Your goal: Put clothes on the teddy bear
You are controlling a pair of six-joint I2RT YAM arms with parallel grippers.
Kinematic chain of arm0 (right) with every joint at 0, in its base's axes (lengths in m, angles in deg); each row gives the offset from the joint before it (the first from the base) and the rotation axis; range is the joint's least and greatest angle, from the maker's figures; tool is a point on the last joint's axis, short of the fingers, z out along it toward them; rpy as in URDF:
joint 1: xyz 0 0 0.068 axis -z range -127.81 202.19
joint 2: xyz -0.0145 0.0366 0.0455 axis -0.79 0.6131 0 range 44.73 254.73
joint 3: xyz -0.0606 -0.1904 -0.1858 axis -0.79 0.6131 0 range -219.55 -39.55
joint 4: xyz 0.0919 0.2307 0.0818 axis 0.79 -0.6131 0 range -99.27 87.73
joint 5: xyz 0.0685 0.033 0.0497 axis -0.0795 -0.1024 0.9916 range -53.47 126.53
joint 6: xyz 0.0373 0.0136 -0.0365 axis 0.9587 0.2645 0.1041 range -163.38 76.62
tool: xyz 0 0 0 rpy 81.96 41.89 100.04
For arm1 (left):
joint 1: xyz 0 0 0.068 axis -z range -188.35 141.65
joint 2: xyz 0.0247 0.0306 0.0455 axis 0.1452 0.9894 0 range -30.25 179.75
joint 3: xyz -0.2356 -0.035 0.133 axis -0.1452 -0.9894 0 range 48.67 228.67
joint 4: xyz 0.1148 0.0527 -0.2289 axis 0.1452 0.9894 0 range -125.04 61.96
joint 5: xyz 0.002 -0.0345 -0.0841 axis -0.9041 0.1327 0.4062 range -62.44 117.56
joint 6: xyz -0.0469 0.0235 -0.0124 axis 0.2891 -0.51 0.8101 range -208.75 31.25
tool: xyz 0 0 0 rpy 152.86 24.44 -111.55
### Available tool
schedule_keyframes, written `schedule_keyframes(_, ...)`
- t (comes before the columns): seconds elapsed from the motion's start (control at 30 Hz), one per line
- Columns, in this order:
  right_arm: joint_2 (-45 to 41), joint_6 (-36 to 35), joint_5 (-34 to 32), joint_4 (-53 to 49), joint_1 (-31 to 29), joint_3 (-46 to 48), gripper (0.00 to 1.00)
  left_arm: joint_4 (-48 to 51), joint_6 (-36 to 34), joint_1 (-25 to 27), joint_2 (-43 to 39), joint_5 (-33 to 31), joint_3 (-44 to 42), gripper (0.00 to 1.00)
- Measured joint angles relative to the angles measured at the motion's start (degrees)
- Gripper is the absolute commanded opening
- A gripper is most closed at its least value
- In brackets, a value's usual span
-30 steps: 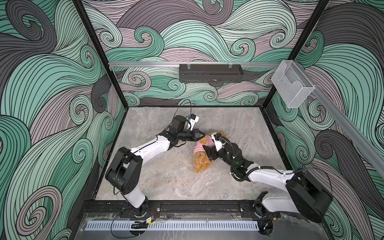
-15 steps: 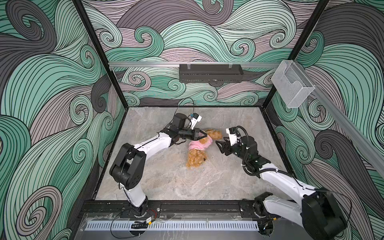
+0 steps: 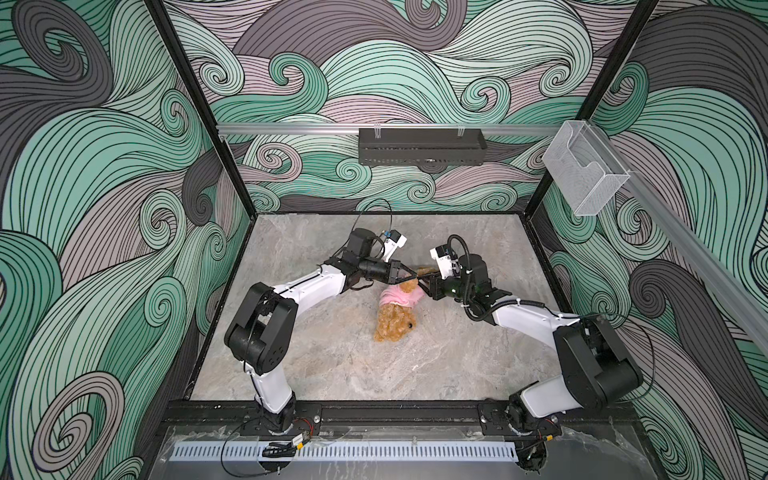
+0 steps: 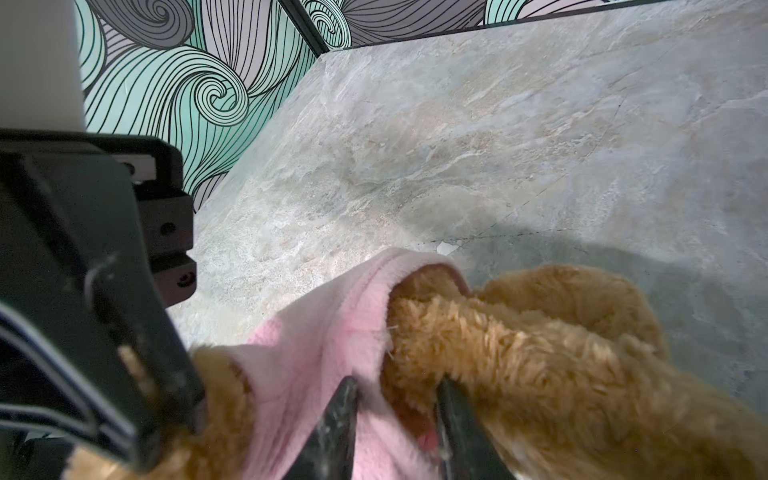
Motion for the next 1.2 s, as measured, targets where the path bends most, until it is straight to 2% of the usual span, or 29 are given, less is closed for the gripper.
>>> schedule_keyframes(0.1,1.42,0.63,0.22,0.83,-0.02,-0.2,0.15,0.09,-0.13,0.0,0.0,0.11,0.0,0.0)
schedule_keyframes(0.27,1.99,1.51,-2.21,0.24,-0.02,-1.29,0.05,0.81,-1.03,0.0,0.02,0.26,0.0,0.0)
schedule_keyframes(0.43,-0.22,4.02,-5.4,-3.23,1.99,-1.84,0.04,2.69,-3.34,-0.02,-0.13,0.24,-0.02,0.0)
schedule_keyframes(0.6,-2.16,9.66,-2.58,-3.58,8.22,-1.79,0.04,2.4,-4.22,-0.42,-1.36,-0.83,-1.38,0.0)
schedule_keyframes(0.9,-2.16,16.37,4.2,-2.56,13.33,0.81,0.1,1.97,-3.96,-1.55,-2.19,-1.88,-1.84,0.0)
schedule_keyframes(1.2,-2.14,14.25,4.28,-4.61,12.37,0.24,0.29,0.39,1.27,-1.53,-2.05,-3.58,-1.77,0.0)
